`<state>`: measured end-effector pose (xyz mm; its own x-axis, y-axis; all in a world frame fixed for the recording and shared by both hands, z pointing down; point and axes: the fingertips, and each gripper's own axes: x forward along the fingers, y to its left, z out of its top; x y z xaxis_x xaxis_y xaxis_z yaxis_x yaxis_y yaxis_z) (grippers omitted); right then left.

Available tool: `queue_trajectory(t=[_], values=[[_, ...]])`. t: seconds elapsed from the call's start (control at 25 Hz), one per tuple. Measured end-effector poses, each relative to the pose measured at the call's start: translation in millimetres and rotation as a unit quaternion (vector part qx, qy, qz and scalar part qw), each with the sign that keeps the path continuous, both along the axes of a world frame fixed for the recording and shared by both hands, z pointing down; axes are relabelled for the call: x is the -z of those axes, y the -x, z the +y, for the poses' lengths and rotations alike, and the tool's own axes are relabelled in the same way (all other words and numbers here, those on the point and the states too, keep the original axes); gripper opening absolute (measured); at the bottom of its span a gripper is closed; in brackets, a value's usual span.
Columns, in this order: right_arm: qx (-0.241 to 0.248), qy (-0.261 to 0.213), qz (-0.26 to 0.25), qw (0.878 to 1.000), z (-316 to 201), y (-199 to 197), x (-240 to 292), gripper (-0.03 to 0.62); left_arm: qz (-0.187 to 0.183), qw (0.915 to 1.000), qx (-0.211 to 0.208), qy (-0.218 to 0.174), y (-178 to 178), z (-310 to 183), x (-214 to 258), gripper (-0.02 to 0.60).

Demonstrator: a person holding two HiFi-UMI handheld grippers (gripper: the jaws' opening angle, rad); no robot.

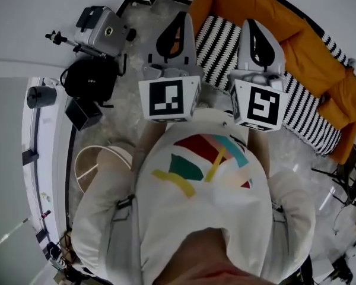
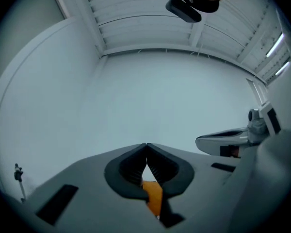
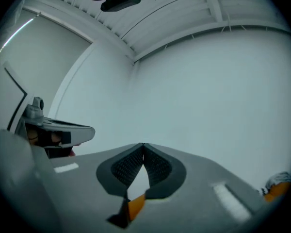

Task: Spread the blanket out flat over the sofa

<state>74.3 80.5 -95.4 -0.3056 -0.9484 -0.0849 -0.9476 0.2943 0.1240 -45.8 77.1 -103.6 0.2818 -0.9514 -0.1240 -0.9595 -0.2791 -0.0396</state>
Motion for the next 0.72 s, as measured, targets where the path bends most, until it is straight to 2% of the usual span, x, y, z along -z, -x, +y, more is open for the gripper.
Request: queue_trajectory(t=[0.08, 0.28, 0.48, 0.72], values=[[-0.003, -0.007, -0.010, 1.000, 8, -6, 1, 0.003, -0.013, 0.9998, -0.010, -0.010, -10, 3, 4, 0.015], [0.002, -0.013, 0.001, 1.000, 17, -7, -3, 0.003, -0.005, 0.9997, -0.023, -0.007, -15, 7, 1, 0.015], [-0.005, 0.000, 0.009, 1.000, 17, -11, -8, 0.003, -0.005, 0.9998, -0.019, -0.007, -18, 6, 0, 0.016], [0.012, -0.024, 0.005, 1.000, 23, -8, 4, 0.003, -0.010, 0.9997, -0.016, -0.016, -20, 9, 7, 0.015]])
